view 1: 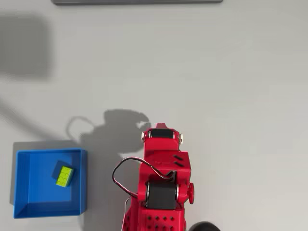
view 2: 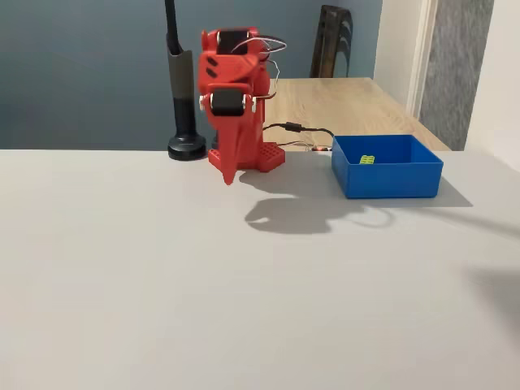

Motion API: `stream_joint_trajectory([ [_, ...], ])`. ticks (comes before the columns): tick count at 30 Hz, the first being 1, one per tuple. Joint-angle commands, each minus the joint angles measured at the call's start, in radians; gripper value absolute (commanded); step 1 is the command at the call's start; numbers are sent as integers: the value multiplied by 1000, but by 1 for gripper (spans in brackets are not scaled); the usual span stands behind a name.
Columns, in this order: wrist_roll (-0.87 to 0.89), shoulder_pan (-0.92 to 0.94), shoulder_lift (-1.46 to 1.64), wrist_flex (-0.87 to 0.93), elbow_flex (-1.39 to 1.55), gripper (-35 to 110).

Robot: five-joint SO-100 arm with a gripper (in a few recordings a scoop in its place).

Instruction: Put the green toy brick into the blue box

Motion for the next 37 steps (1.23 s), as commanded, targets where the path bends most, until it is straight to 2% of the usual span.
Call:
stream_joint_trajectory([
  [1, -5, 15, 61, -14, 26, 0],
  [37, -5, 11, 103, -14, 26, 0],
])
